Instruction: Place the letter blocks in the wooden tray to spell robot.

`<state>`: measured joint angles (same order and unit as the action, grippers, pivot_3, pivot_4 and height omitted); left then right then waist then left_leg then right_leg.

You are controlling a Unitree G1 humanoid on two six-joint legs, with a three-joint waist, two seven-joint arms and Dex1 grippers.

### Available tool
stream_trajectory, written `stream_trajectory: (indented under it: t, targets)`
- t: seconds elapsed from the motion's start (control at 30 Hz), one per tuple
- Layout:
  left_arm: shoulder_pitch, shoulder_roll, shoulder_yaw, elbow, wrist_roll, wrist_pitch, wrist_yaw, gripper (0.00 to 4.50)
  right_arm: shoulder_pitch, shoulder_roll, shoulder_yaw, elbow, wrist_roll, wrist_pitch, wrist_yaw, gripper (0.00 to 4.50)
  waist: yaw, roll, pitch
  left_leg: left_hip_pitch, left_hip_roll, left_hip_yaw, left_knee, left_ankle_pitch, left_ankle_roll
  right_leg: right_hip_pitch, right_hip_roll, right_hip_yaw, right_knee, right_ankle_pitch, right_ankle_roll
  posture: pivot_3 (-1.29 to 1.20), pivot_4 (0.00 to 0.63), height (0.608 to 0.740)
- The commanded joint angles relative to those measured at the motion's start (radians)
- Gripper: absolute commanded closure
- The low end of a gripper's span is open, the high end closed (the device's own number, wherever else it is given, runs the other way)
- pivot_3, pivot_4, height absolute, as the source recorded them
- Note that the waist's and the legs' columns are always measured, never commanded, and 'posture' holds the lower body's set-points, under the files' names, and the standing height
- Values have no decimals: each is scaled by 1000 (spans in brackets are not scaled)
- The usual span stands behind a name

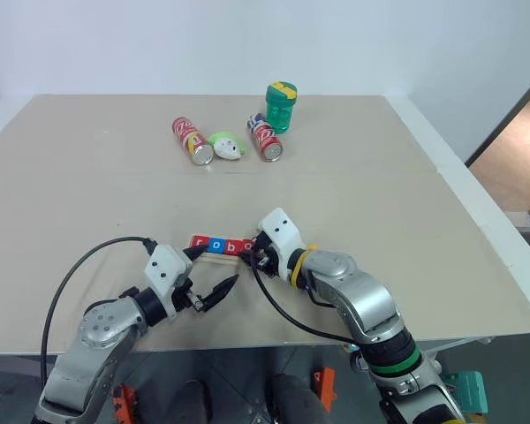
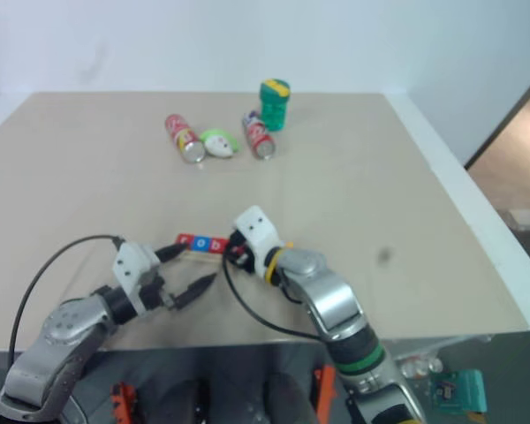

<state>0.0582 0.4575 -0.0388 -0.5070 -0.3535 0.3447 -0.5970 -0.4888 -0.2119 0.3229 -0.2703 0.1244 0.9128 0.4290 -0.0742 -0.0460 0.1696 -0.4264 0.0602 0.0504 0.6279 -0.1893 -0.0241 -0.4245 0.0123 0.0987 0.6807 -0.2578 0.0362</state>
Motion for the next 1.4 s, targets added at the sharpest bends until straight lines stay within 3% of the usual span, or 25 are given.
stream_trajectory:
  t: [0.03, 0.8, 0.83, 0.87, 1.0, 1.03, 1.23, 1.37, 1.4]
  targets:
    - [-5, 1, -2, -22, 2, -12, -1, 0, -14, 4, -17, -38, 6, 13, -12, 2784, 0, 0, 0, 0, 0, 0, 0, 0, 0, 0, 0, 0, 0, 0, 0, 0, 150, 739]
    - [5, 6, 5, -20, 3, -18, -4, 0, -24, 31, 7, -21, 9, 17, -18, 2784, 0, 0, 0, 0, 0, 0, 0, 0, 0, 0, 0, 0, 0, 0, 0, 0, 150, 739]
    - [5, 4, 5, -19, 3, -19, -3, 0, -24, 33, 6, -20, 10, 18, -19, 1776, 0, 0, 0, 0, 0, 0, 0, 0, 0, 0, 0, 0, 0, 0, 0, 0, 150, 739]
    - [4, 4, 4, -18, 3, -20, -3, 0, -24, 33, 5, -19, 9, 17, -20, 1591, 0, 0, 0, 0, 0, 0, 0, 0, 0, 0, 0, 0, 0, 0, 0, 0, 150, 739]
    - [3, 2, 3, -17, 3, -25, -5, 0, -28, 36, 1, -22, 7, 10, -25, 171, 0, 0, 0, 0, 0, 0, 0, 0, 0, 0, 0, 0, 0, 0, 0, 0, 150, 739]
    - [3, 2, 3, -16, 3, -26, -6, 0, -29, 37, -2, -24, 7, 7, -26, 28, 0, 0, 0, 0, 0, 0, 0, 0, 0, 0, 0, 0, 0, 0, 0, 0, 150, 739]
    - [3, 7, 3, -15, 4, -30, -12, 0, -46, 40, -53, -50, 19, 3, -37, 28, 0, 0, 0, 0, 0, 0, 0, 0, 0, 0, 0, 0, 0, 0, 0, 0, 150, 739]
    - [5, 24, 4, -9, 4, -50, -39, 0, -64, 13, -154, -82, 57, 10, -31, 28, 0, 0, 0, 0, 0, 0, 0, 0, 0, 0, 0, 0, 0, 0, 0, 0, 150, 739]
    - [5, 28, 13, -6, -5, -50, -46, 0, -48, -13, -190, -93, 72, 0, -13, 266, 0, 0, 0, 0, 0, 0, 0, 0, 0, 0, 0, 0, 0, 0, 0, 0, 150, 739]
